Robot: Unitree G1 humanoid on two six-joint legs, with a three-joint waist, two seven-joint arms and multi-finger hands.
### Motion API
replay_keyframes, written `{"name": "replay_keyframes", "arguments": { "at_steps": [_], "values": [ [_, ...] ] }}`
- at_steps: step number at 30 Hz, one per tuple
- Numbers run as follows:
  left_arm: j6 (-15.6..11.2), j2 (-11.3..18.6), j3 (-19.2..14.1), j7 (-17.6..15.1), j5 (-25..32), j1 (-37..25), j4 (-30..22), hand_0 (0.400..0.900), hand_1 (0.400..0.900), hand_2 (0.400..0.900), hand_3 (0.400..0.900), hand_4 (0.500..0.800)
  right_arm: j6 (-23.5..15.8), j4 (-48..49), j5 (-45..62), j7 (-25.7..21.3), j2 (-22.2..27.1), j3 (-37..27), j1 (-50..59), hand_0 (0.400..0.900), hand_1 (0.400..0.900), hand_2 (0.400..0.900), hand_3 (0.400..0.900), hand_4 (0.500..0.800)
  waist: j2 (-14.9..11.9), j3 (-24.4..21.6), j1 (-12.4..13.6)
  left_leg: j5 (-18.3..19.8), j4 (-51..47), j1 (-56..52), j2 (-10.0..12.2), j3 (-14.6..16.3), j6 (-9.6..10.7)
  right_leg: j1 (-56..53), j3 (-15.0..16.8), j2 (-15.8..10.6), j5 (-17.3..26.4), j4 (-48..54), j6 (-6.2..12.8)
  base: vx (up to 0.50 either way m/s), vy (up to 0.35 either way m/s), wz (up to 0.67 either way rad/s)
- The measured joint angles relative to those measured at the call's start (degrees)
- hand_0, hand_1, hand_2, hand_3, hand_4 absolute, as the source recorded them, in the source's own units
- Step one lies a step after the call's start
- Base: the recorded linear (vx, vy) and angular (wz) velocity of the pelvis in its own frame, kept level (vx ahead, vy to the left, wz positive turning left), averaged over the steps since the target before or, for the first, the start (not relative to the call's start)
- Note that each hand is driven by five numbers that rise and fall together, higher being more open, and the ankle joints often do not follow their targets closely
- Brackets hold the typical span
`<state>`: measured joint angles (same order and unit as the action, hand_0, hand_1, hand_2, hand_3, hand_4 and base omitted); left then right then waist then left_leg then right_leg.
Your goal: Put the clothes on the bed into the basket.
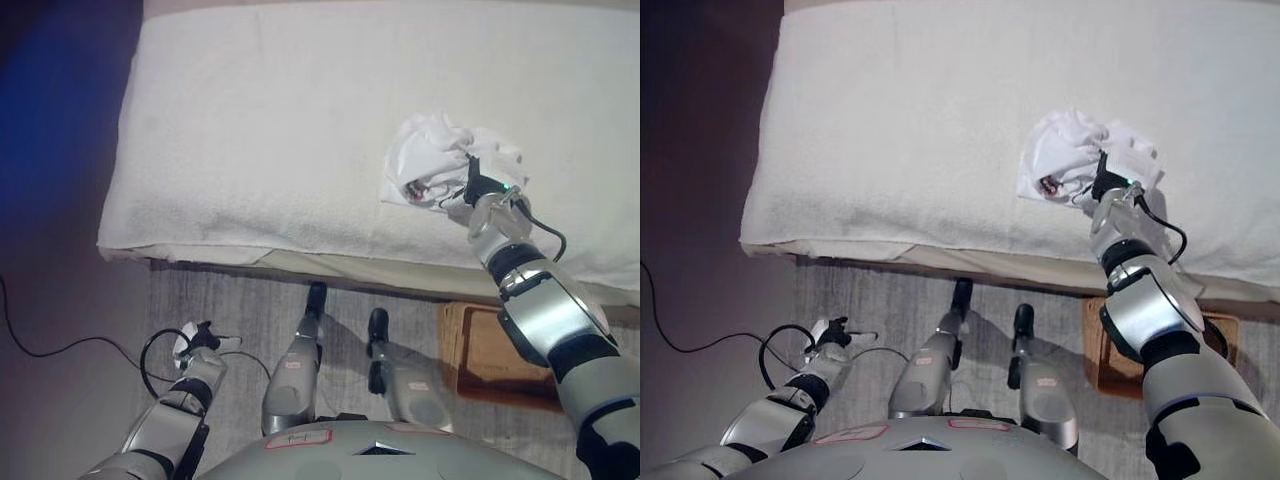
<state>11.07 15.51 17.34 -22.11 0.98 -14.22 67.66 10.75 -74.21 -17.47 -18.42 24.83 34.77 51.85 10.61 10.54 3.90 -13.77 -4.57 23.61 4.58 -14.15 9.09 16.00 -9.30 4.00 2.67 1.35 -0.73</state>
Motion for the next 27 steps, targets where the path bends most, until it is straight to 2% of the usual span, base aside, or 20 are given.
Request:
{"name": "replay_keyframes", "arguments": {
  "at_steps": [1,5,12,18,20,22,27],
  "values": [
    [-0.06,0.15,0.23,-0.09,0.00,-1.09,-0.03,0.900,0.900,0.900,0.900,0.800,-0.01,0.01,0.00,-0.01,-0.01,0.00,0.60,0.400,0.400,0.400,0.400,0.500,0.31,0.29,-0.08,-0.20,0.00,0.38,0.03,0.04,0.13,0.48,0.08,0.01,-0.03,-0.12,0.04,0.00,0.026,-0.11],
    [-0.11,0.34,0.65,-1.33,0.17,-4.20,-0.01,0.900,0.900,0.900,0.900,0.800,-0.10,0.15,0.02,-1.21,0.11,-0.06,1.76,0.400,0.400,0.400,0.400,0.500,1.01,0.72,-0.07,-0.74,-0.01,1.95,0.41,0.47,0.72,2.85,0.53,0.18,-0.26,-1.47,0.14,0.02,0.008,-0.10],
    [0.06,0.33,1.08,-1.61,1.60,-4.49,0.02,0.900,0.900,0.900,0.900,0.800,-0.04,0.95,0.65,-1.31,0.06,-0.11,1.44,0.400,0.400,0.400,0.400,0.500,1.03,0.73,-0.67,0.01,-0.04,2.04,0.69,1.92,1.12,3.83,1.37,-0.18,-0.30,-2.43,-0.33,0.02,-0.003,-0.06],
    [0.29,0.08,0.62,-1.63,1.59,-4.32,0.06,0.900,0.900,0.900,0.900,0.800,-0.11,6.36,1.52,-1.40,0.17,-0.83,-5.18,0.400,0.400,0.400,0.400,0.500,0.88,0.83,-0.90,-0.03,-0.02,-0.59,0.18,2.17,0.43,1.24,1.49,-0.72,-0.54,-2.86,0.03,0.04,-0.005,-0.10],
    [0.37,0.13,0.17,-1.65,1.52,-3.90,0.07,0.900,0.900,0.900,0.900,0.800,-0.05,6.86,2.30,-1.32,-0.63,-2.08,-7.76,0.400,0.400,0.400,0.400,0.500,0.68,0.91,-1.33,0.00,-0.03,-2.78,-0.01,3.20,0.42,-0.82,1.83,-1.01,-0.92,-2.76,0.45,0.05,0.024,-0.23],
    [0.87,0.08,-1.47,-1.58,1.43,-3.22,-0.06,0.900,0.900,0.900,0.900,0.800,-0.82,8.71,2.92,-1.20,-0.69,-3.92,-11.00,0.400,0.400,0.400,0.400,0.500,0.41,1.08,-2.23,1.13,-0.04,-5.03,-0.08,4.20,-0.43,-3.11,2.28,-1.23,-1.04,-2.13,0.47,0.03,0.037,-0.30],
    [2.50,0.06,-2.07,-0.61,1.06,-0.45,0.00,0.900,0.900,0.900,0.900,0.800,-1.13,8.83,3.94,-0.89,-0.62,-9.60,-18.18,0.400,0.400,0.400,0.400,0.500,-2.28,0.98,-5.43,4.08,-0.09,-11.34,-0.71,7.91,-2.87,-9.30,5.31,-2.23,-0.77,0.30,0.79,-0.02,0.033,-0.43]
  ]
}}
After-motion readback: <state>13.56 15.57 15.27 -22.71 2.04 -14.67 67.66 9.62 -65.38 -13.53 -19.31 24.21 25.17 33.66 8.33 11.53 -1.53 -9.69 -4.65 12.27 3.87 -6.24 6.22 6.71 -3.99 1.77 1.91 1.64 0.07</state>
